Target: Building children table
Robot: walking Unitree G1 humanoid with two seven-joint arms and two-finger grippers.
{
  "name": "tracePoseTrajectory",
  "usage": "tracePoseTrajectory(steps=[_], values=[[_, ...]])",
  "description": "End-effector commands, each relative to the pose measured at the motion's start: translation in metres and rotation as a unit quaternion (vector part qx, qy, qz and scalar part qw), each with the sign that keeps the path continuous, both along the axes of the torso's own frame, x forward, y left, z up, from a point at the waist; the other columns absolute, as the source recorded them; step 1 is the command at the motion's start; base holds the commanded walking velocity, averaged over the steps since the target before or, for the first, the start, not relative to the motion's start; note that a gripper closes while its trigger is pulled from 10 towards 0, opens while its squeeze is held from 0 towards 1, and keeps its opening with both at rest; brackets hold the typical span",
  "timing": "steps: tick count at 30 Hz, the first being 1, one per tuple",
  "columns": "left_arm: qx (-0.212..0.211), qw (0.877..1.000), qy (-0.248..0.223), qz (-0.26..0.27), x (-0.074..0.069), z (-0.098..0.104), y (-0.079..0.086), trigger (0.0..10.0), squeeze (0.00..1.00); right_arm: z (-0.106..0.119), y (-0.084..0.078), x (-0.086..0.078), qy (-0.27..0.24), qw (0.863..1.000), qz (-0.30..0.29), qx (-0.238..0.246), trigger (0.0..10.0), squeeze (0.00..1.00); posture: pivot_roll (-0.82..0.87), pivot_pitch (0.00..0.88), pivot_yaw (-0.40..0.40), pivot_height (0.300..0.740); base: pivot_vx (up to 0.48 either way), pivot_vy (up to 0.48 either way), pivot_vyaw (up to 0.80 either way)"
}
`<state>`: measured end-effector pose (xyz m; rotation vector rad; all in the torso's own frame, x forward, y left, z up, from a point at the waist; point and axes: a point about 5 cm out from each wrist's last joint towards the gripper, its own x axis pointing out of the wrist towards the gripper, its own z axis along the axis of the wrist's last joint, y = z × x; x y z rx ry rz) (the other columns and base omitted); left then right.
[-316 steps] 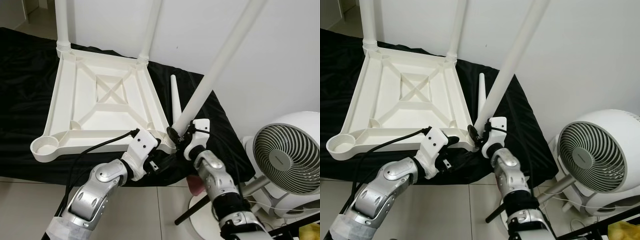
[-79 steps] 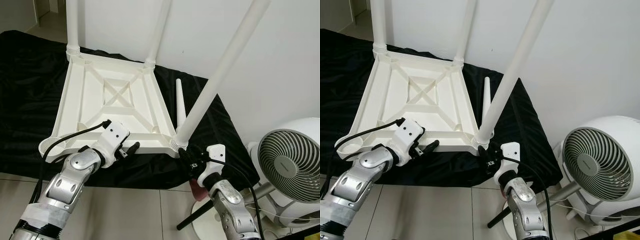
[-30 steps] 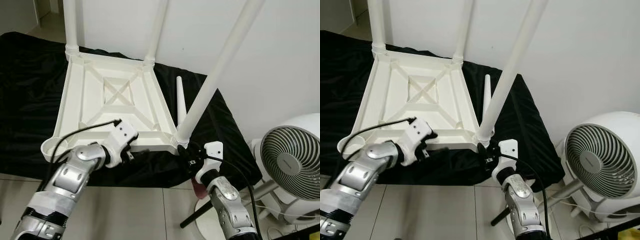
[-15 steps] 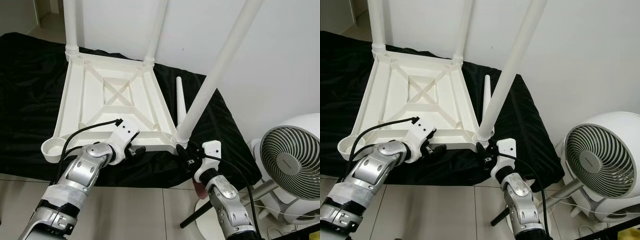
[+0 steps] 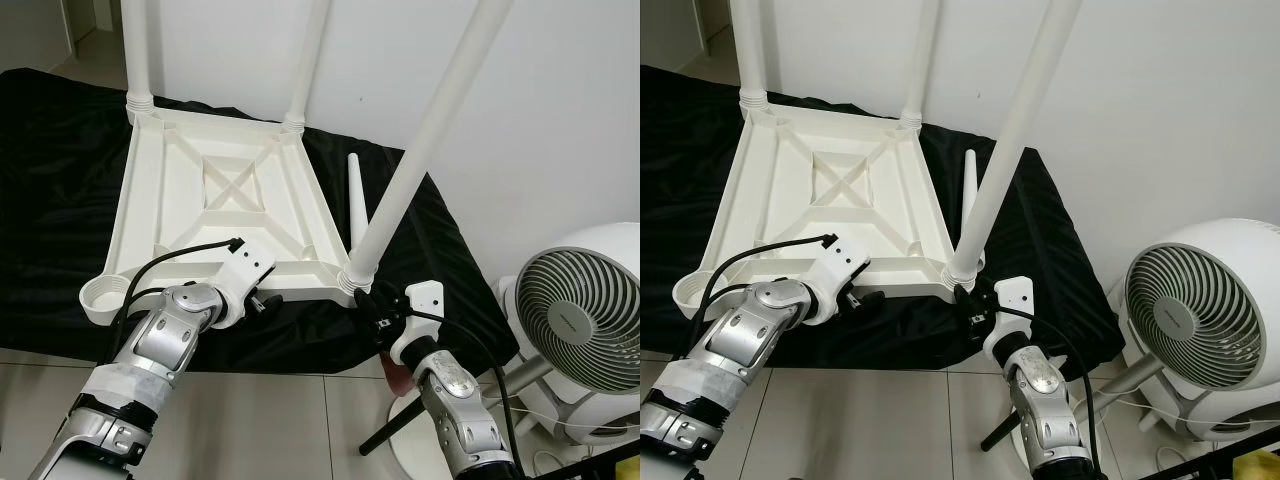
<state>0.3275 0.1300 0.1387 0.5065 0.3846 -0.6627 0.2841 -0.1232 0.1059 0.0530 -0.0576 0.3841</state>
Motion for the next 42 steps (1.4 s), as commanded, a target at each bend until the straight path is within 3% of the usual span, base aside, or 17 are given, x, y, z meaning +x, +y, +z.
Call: tracePoseTrajectory(steps=[1, 9, 24, 27, 29, 33, 34, 42], values=[[0.009, 1.000, -0.003, 0.009, 0.003, 0.004, 0.002, 0.0, 0.00, -0.001, -0.006, 0.001, 0.001, 1.000, -0.011, -0.008, 10.0, 0.00, 0.13, 0.022, -0.192, 0.740, 0.000, 0.000, 0.00], [-0.003, 1.000, -0.011, 0.010, 0.010, 0.015, 0.000, 0.0, 0.00, -0.001, -0.007, 0.000, -0.003, 1.000, -0.020, -0.003, 10.0, 0.00, 0.12, 0.020, -0.181, 0.740, 0.000, 0.000, 0.00], [0.007, 1.000, -0.025, 0.003, 0.007, 0.025, -0.010, 0.0, 0.00, 0.000, -0.005, 0.000, -0.006, 1.000, -0.028, 0.003, 10.0, 0.00, 0.11, 0.013, -0.168, 0.740, 0.000, 0.000, 0.00], [-0.003, 0.999, -0.035, 0.036, 0.010, 0.028, -0.008, 0.0, 0.00, 0.000, -0.005, 0.000, -0.006, 1.000, -0.029, 0.004, 10.0, 0.00, 0.11, 0.013, -0.167, 0.740, 0.000, 0.000, 0.00], [-0.011, 0.994, -0.042, 0.097, 0.017, 0.028, 0.003, 0.0, 0.00, 0.000, -0.004, 0.000, -0.005, 1.000, -0.028, 0.006, 10.0, 0.00, 0.11, 0.015, -0.168, 0.740, 0.000, 0.000, 0.00], [0.001, 0.990, -0.047, 0.133, 0.019, 0.028, 0.013, 0.0, 0.00, 0.000, -0.004, 0.000, -0.005, 1.000, -0.027, 0.006, 10.0, 0.00, 0.11, 0.017, -0.169, 0.740, 0.000, 0.000, 0.00], [-0.003, 0.985, -0.054, 0.166, 0.021, 0.031, 0.021, 0.0, 0.00, 0.000, -0.004, 0.000, -0.005, 1.000, -0.026, 0.005, 10.0, 0.00, 0.11, 0.018, -0.168, 0.740, 0.000, 0.000, 0.00], [0.028, 0.968, -0.088, 0.234, 0.025, 0.036, 0.039, 0.0, 0.00, 0.000, -0.003, 0.001, -0.007, 1.000, -0.024, 0.005, 10.0, 0.00, 0.11, 0.019, -0.172, 0.740, 0.000, 0.000, 0.00]])
